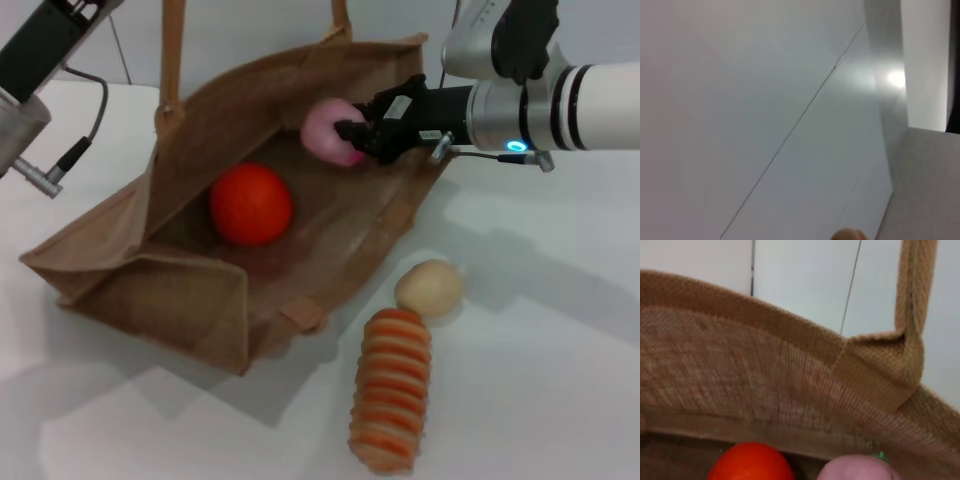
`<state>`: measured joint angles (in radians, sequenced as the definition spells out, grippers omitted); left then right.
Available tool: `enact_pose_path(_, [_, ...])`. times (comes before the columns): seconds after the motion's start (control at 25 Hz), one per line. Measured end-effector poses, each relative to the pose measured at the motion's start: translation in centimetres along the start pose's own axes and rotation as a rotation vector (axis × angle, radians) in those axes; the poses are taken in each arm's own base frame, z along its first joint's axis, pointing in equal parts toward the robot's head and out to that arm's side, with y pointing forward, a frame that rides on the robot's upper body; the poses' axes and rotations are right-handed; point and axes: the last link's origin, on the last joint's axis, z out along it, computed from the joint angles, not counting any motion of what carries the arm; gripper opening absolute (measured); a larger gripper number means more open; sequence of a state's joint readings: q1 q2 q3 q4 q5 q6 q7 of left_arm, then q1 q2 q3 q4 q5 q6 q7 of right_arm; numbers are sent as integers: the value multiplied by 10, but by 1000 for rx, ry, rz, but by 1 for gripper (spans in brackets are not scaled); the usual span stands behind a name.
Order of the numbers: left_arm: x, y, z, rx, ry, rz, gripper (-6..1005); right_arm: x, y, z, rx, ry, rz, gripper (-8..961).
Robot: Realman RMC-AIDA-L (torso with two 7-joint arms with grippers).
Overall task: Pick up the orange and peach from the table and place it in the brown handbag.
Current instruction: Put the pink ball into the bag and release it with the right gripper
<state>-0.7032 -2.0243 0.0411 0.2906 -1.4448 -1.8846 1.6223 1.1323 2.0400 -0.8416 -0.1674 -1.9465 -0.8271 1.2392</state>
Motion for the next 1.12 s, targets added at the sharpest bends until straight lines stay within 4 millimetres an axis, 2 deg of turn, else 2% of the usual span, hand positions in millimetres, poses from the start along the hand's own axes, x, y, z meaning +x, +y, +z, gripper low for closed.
enact_pose_path(0.2, [4,0,-6,9,15,10,96,1,7,3,-21,-10,-37,213])
enact_pose_path(0.84, [7,-1,-16,40,45,27,97,2,12,3,-21,-73,-75,404])
enact_pose_path(0.96, [7,-1,-17,44,45,28,97,2,15,2,-43,-86,-74,618])
enact_pose_path(1.12, [7,-1,-20,52,50,33,97,2,18,0,-68,-100,-72,667])
